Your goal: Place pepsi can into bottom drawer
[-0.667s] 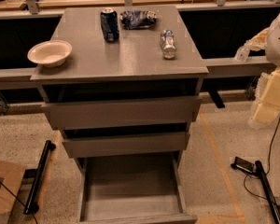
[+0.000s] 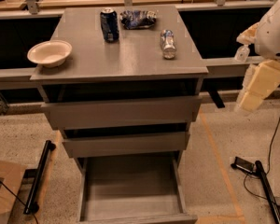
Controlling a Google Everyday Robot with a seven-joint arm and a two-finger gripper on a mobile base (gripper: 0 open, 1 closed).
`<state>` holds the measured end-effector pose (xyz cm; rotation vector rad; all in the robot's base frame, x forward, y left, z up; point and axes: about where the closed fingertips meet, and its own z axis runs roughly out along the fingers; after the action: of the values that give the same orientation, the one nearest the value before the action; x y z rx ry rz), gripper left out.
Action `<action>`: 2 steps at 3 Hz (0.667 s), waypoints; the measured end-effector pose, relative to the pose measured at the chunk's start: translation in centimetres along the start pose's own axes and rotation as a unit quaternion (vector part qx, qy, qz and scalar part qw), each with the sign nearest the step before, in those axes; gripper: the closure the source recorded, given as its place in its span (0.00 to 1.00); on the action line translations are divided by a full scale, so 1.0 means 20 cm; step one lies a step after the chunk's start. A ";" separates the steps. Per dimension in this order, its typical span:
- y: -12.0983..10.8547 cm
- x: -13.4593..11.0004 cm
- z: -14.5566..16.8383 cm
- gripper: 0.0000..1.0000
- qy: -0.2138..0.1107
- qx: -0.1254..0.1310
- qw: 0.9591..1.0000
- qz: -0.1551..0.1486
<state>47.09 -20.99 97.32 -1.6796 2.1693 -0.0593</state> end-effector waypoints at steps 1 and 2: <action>-0.19 -0.14 0.16 0.00 -0.076 0.014 0.997 0.009; -0.19 -0.14 0.16 0.00 -0.076 0.013 0.997 0.009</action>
Offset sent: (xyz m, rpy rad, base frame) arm 0.0393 0.0163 -0.0095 0.1106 -0.0450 0.0178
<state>52.17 -18.82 96.11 -1.5967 2.0617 0.0431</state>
